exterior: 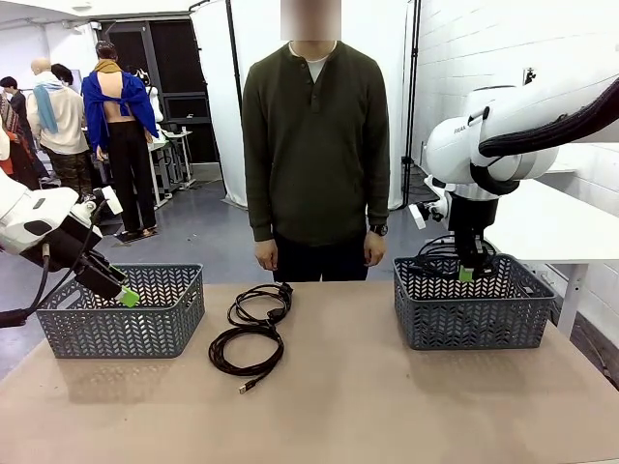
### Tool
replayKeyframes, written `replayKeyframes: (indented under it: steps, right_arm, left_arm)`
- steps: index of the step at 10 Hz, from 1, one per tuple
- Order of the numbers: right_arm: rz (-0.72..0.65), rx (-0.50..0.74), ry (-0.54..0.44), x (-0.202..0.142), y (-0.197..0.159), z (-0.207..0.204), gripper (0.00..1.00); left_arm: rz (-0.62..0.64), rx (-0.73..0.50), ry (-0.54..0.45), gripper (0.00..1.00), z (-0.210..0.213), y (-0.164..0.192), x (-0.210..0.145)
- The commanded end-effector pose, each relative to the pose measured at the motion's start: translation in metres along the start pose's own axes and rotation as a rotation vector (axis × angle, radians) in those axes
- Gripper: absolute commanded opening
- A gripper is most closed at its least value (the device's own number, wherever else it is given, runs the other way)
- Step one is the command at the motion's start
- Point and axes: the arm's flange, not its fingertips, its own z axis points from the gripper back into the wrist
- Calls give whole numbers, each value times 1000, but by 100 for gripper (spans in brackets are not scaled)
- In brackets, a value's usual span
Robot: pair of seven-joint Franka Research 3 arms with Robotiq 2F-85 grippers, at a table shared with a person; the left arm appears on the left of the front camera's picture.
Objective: Organize the cables according to human instructions.
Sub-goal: Pick up a bundle of cables and place it in the basket indicated by the human.
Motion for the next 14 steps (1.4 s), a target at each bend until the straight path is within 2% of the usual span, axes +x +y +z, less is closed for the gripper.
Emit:
replayKeyframes:
  steps: [1, 5, 9, 11, 14]
  right_arm:
    - [0, 0, 0, 0, 0, 0, 0]
    - [12, -21, 48, -13, -23, -18, 0]
    - [26, -6, 18, -26, -34, -39, 0]
    - [27, -53, 1, -26, -40, -49, 0]
    - [31, -52, -9, -24, -40, -52, 59]
  left_arm:
    - [-11, -18, -13, 100, 0, 3, -2]
    - [-11, -18, -13, 100, 0, 3, -2]
    - [-11, -18, -13, 100, 0, 3, -2]
    - [-11, -18, -13, 100, 0, 3, -2]
    - [-11, -18, -13, 100, 0, 3, -2]
